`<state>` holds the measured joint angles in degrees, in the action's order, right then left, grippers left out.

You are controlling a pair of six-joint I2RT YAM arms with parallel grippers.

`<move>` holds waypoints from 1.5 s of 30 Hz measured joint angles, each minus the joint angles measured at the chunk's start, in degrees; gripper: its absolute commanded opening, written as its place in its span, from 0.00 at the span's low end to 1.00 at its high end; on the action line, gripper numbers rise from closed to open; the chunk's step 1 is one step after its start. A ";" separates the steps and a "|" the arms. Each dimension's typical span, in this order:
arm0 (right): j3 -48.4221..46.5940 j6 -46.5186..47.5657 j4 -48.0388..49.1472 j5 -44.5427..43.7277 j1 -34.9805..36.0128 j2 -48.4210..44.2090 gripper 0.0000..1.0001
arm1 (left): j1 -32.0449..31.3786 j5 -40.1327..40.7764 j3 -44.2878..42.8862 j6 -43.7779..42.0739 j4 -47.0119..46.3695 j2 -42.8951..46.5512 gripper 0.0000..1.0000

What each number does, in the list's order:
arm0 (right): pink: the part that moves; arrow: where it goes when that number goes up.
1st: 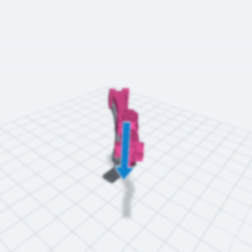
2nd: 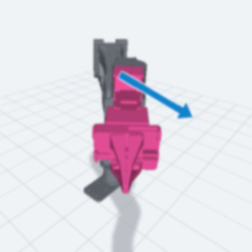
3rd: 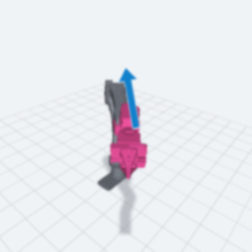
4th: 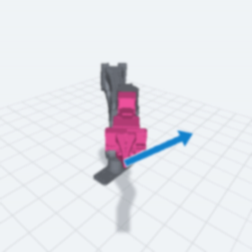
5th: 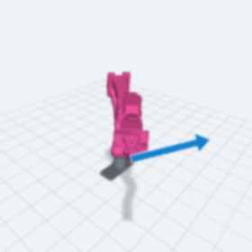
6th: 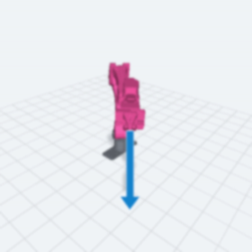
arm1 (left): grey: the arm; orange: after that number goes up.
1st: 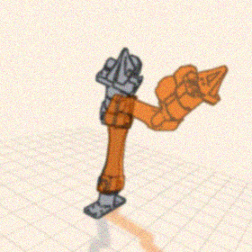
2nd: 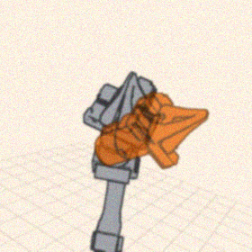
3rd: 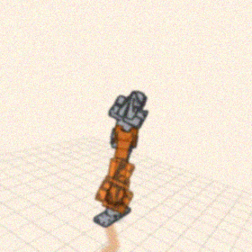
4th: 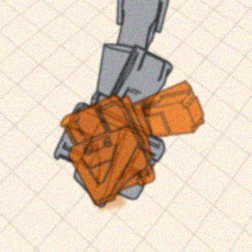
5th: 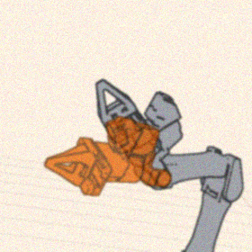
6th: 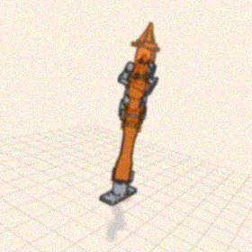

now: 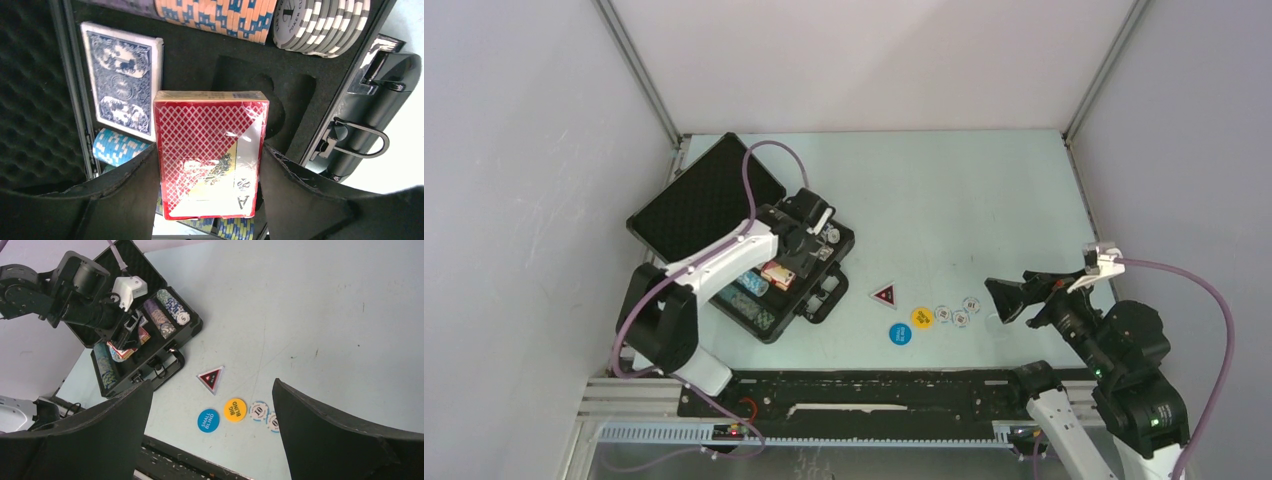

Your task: Pack up texas hold em set

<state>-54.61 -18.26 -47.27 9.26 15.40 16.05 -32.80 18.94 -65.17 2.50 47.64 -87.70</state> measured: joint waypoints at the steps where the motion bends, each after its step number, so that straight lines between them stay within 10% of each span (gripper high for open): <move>1: 0.09 0.04 0.07 0.11 0.00 0.13 1.00 | 0.07 -0.22 -0.02 -0.37 -0.11 -0.66 0.50; 45: 2.93 0.42 2.56 1.49 -0.02 0.92 1.00 | 1.33 -10.84 0.66 -5.60 -4.79 -4.63 0.58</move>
<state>-51.68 -17.85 -44.71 10.74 15.38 16.97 -31.46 8.10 -64.51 -3.09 42.85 -92.33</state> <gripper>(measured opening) 0.993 0.700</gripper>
